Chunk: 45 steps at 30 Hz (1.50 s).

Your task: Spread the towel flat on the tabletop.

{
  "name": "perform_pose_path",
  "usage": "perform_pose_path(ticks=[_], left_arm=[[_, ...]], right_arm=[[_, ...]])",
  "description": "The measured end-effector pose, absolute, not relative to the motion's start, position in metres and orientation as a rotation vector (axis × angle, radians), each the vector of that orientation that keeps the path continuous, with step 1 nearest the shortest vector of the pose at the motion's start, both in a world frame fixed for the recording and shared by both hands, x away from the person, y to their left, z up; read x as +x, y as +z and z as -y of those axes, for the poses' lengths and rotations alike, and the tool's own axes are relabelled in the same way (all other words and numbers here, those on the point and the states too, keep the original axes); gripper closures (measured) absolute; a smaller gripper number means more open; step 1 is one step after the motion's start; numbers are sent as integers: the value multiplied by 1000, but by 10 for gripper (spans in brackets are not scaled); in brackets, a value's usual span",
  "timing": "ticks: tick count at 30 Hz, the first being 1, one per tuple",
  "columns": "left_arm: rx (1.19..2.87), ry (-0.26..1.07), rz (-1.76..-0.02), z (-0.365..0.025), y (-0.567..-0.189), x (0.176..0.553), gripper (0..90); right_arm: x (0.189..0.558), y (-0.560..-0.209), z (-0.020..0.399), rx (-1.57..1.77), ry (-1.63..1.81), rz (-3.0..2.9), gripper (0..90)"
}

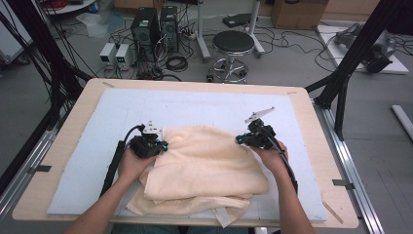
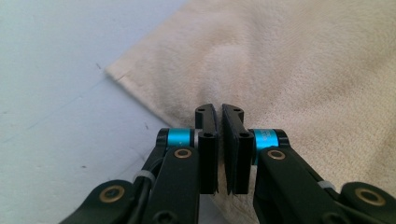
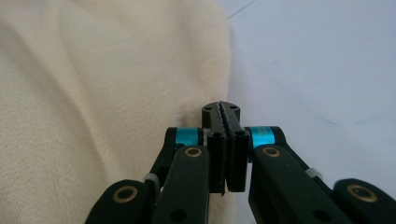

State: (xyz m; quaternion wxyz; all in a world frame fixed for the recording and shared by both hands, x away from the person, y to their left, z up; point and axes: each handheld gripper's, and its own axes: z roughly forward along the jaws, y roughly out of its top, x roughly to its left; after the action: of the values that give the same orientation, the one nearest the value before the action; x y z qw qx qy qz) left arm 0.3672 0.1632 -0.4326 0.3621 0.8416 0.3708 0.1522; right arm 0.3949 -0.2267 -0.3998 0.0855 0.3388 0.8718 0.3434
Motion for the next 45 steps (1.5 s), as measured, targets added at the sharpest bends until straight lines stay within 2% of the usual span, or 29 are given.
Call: perform_pose_path(ticks=[6,9,12,15,16,18,20,22,23,25,31,34,38,41,45], left_arm=[[2142,400,-976,-167,-430,369,849],[2129,400,-985,-171,-428,370,837],[2094,402,-991,-171,-427,370,789],[2124,308,-977,-166,-434,372,620],[2144,307,-975,-165,-436,372,596],[2143,329,-975,-164,-436,371,621],[2139,340,-979,-165,-436,371,664],[2148,355,-974,-166,-435,371,771],[2157,362,-966,-166,-435,371,824],[2163,396,-961,-165,-433,370,855],[2039,434,-991,-174,-421,369,864],[2137,421,-960,-174,-422,366,863],[2223,366,-939,-182,-427,358,863],[2237,328,-928,-194,-427,352,863],[2246,323,-943,-204,-426,349,860]], right_arm=[[387,-376,242,1008,1074,-2436,893],[388,-383,236,983,1135,-2535,687],[389,-399,223,971,1011,-2624,624],[391,-409,222,1020,966,-2633,561],[392,-412,225,1022,984,-2632,559],[395,-416,230,1069,996,-2645,525],[399,-422,237,1134,1001,-2672,557],[398,-426,236,1088,957,-2701,661],[397,-424,235,1086,953,-2715,744],[395,-419,234,1053,961,-2707,769],[377,-389,239,1024,1062,-2540,770],[364,-384,234,1011,1031,-2545,760],[346,-403,221,933,982,-2695,731],[337,-411,219,921,999,-2743,683],[338,-403,224,932,1115,-2693,620]])
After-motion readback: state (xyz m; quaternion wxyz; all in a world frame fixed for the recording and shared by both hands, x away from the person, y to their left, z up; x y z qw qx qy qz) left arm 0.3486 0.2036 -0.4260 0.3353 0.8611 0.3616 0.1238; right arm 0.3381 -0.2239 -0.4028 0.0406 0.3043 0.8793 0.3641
